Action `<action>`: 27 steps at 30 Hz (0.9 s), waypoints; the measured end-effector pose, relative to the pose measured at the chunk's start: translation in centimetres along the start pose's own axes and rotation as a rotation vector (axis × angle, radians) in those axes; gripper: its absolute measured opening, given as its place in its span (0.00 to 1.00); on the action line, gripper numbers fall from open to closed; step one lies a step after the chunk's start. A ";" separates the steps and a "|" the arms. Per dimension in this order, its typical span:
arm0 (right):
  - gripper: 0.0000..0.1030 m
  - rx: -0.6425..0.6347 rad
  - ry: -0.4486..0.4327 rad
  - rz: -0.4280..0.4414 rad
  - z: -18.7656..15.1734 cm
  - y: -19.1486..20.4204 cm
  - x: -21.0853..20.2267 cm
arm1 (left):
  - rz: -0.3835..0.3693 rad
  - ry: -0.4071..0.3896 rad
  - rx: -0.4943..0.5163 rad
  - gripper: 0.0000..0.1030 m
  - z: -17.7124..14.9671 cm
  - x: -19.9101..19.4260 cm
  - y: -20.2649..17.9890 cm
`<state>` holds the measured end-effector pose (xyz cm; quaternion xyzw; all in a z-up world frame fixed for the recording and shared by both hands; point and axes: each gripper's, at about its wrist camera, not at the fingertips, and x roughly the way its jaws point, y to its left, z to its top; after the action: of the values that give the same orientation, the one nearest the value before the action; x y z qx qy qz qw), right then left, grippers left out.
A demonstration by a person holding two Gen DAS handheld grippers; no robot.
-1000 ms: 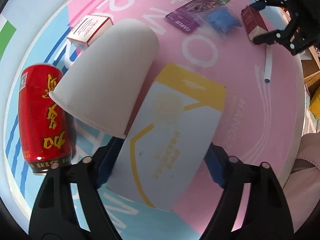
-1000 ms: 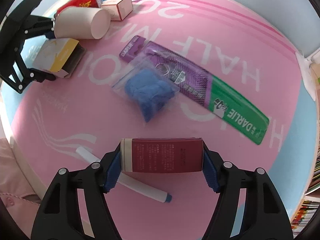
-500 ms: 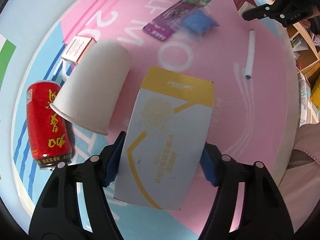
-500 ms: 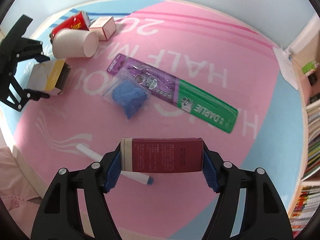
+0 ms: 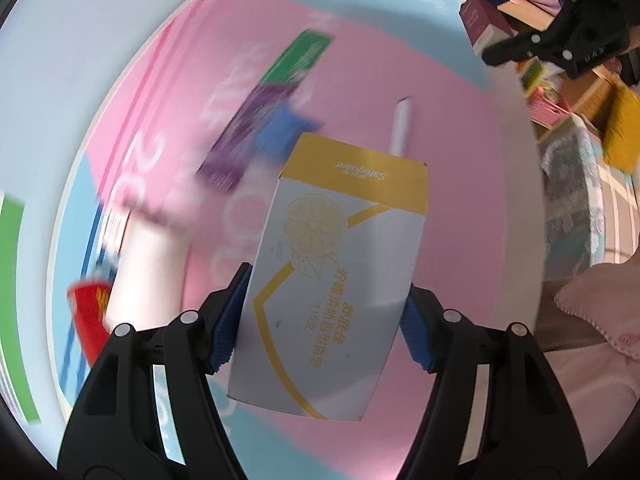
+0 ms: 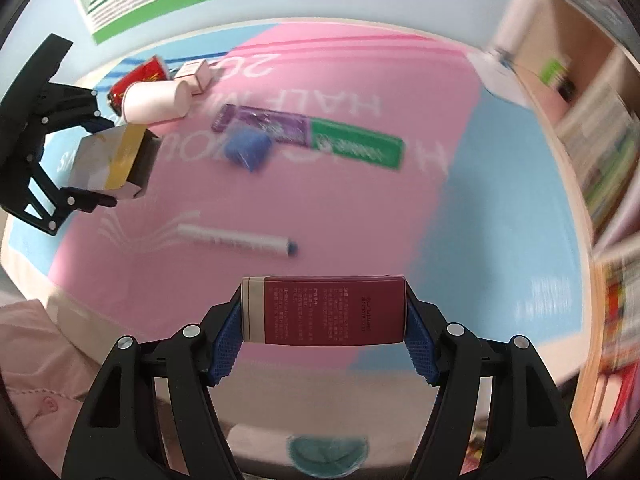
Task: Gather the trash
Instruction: 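Carry the maroon box and white-and-yellow box with both tools to the wastebasket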
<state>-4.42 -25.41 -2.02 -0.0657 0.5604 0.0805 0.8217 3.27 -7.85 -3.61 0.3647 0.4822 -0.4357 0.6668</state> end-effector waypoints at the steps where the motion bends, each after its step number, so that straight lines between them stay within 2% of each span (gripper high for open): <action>1: 0.67 0.021 0.001 -0.010 -0.9 -0.3 -0.5 | -0.004 -0.005 0.031 0.63 0.8 0.0 -0.9; 11: 0.67 0.290 0.004 -0.091 -13.5 -3.2 -5.0 | -0.061 -0.035 0.276 0.63 6.5 0.6 -10.4; 17: 0.67 0.418 0.007 -0.121 -20.8 -4.3 -7.5 | -0.127 -0.065 0.405 0.63 10.0 1.0 -18.2; 27: 0.67 0.578 -0.006 -0.144 -33.2 -5.3 -11.8 | -0.219 -0.054 0.627 0.63 11.9 1.0 -32.6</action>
<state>-37.78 -37.84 -3.00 0.1315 0.5517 -0.1405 0.8116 -23.06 -30.42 -3.47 0.4865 0.3429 -0.6416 0.4838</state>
